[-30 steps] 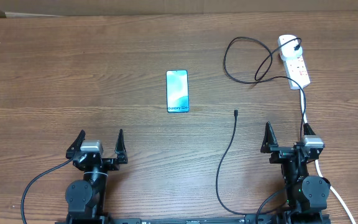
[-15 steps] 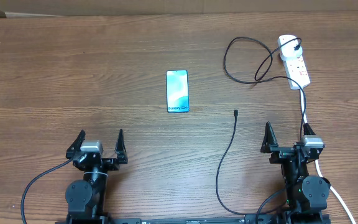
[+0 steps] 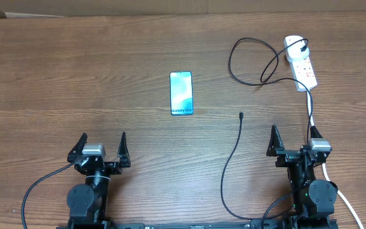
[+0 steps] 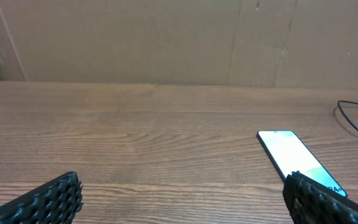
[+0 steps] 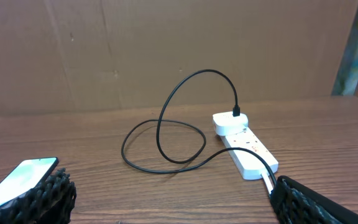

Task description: Plug charger to phone and switch on socket

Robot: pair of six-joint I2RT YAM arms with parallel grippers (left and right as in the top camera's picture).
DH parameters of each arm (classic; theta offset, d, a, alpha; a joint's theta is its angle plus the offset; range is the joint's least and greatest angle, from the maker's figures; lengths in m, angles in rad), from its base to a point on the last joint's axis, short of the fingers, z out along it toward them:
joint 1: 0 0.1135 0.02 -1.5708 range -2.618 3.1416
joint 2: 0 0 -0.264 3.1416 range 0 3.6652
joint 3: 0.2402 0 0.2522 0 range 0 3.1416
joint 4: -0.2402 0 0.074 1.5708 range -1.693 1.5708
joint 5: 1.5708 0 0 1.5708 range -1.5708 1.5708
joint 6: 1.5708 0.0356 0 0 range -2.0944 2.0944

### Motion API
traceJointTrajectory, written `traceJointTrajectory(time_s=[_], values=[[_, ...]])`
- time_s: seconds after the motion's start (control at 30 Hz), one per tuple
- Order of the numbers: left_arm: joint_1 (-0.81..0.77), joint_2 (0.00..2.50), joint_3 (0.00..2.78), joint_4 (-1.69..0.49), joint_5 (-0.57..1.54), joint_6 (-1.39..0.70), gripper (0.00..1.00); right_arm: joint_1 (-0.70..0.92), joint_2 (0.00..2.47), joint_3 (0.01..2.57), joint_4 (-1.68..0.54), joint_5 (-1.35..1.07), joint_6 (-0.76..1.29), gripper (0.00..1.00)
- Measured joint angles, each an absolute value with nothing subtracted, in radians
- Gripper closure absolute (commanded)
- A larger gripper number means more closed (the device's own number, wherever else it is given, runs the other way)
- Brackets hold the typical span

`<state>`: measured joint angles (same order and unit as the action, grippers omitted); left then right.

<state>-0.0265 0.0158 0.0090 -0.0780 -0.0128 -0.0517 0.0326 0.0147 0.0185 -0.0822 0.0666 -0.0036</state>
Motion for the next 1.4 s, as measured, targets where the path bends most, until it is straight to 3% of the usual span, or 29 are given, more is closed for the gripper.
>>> traceJointTrajectory(time_s=[0.37,0.57,0.7,0.83,0.9,1.07,1.2,1.27,1.4], values=[[-0.027,0.016,0.009,-0.076,-0.012,-0.054,0.0,0.033,0.015,0.019,-0.082,0.067,-0.004,0.0],[-0.027,0.016,0.009,-0.009,0.197,-0.368,0.0,0.033,0.015,0.019,-0.082,0.067,-0.004,0.0],[-0.027,0.016,0.008,0.225,0.289,-0.549,0.01,0.033,0.015,0.019,-0.081,0.067,-0.004,0.0],[-0.027,0.014,0.015,0.595,0.326,-0.627,0.01,0.033,0.014,0.019,-0.081,0.067,-0.004,0.0],[-0.027,0.013,0.034,0.657,0.315,-0.645,0.0,0.033,0.014,0.019,-0.082,0.067,-0.004,0.0],[-0.027,0.027,0.211,0.474,0.26,-0.616,0.0,0.033,0.014,0.019,-0.082,0.067,-0.004,0.0],[-0.027,0.166,0.603,-0.021,0.246,-0.514,0.0,0.033,0.014,0.019,-0.081,0.066,-0.004,0.0],[-0.027,0.305,0.875,-0.389,0.248,-0.467,0.0,0.033,0.013,0.019,-0.081,0.066,-0.004,0.0],[-0.027,0.572,1.256,-0.722,0.32,-0.407,0.0,0.033,0.013,0.019,-0.082,0.067,-0.004,0.0]])
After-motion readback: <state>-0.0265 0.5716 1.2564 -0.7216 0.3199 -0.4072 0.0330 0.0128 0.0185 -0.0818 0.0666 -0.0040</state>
